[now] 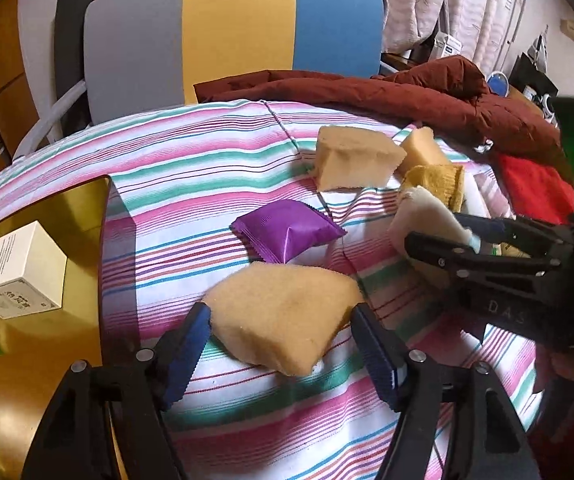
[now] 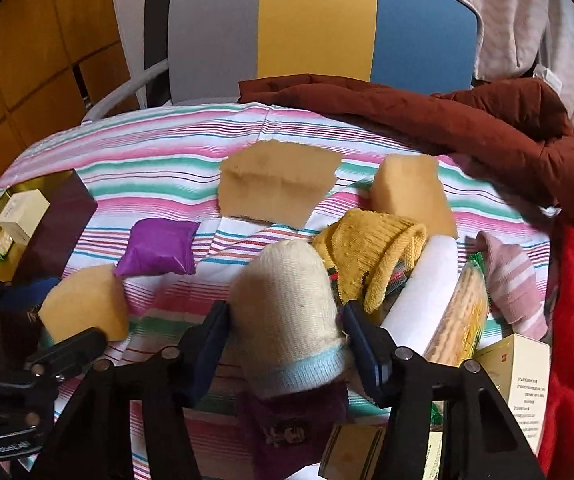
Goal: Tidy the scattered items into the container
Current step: 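Grasp the tan sponge with left gripper while right gripper grasps the cream knit sock, then carry the sponge and sock into the gold tray and release both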
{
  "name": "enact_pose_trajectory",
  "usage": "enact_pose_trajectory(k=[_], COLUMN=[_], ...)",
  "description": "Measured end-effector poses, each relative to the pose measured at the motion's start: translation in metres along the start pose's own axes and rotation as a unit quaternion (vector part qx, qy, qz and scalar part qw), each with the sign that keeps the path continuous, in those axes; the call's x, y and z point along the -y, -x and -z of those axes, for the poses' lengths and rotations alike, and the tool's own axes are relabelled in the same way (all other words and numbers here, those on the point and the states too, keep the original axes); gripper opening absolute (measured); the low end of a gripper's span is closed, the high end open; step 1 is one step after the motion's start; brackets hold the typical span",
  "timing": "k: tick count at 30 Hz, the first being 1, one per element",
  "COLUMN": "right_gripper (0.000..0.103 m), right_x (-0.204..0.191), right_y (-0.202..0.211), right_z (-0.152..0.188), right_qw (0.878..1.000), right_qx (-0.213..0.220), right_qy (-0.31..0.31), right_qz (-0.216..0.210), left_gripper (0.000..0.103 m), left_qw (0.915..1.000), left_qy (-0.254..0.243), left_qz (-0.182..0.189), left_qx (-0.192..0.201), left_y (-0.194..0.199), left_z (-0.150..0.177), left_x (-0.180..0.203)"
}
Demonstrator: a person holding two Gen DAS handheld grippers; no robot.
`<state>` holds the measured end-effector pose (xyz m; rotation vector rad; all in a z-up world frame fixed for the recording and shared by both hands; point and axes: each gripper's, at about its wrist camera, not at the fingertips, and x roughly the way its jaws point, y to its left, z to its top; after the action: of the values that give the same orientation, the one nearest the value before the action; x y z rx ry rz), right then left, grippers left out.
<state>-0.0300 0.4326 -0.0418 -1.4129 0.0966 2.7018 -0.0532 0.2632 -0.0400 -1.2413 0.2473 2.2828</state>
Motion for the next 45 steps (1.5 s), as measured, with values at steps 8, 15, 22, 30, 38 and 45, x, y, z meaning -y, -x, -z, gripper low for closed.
enact_pose_trajectory(k=[8, 15, 22, 30, 38, 45], right_gripper=[0.058, 0.056, 0.055, 0.055, 0.051, 0.033], right_x=[0.004, 0.004, 0.003, 0.003, -0.009, -0.022], right_y=[0.001, 0.001, 0.000, 0.002, 0.010, 0.018], right_z=[-0.004, -0.004, -0.005, -0.003, -0.003, -0.001], right_qw=[1.000, 0.999, 0.999, 0.998, 0.997, 0.996], right_qx=[0.003, -0.001, 0.000, 0.005, 0.026, 0.044], right_qy=[-0.008, -0.021, -0.016, -0.023, -0.004, 0.018], right_qz=[-0.011, -0.037, -0.048, -0.063, -0.078, -0.076], left_gripper=[0.058, 0.053, 0.052, 0.052, 0.052, 0.052], left_qw=[0.9987, 0.9988, 0.9968, 0.9950, 0.9919, 0.9895], left_qy=[-0.036, -0.029, -0.038, -0.011, 0.016, 0.064], left_qz=[-0.019, 0.010, 0.022, 0.041, 0.032, 0.014], left_qx=[0.029, 0.037, 0.067, 0.090, 0.122, 0.129], left_y=[0.003, 0.013, 0.036, 0.065, 0.098, 0.115], left_z=[0.007, 0.011, 0.016, 0.020, 0.026, 0.041], left_x=[0.010, 0.011, 0.017, 0.008, -0.020, -0.068])
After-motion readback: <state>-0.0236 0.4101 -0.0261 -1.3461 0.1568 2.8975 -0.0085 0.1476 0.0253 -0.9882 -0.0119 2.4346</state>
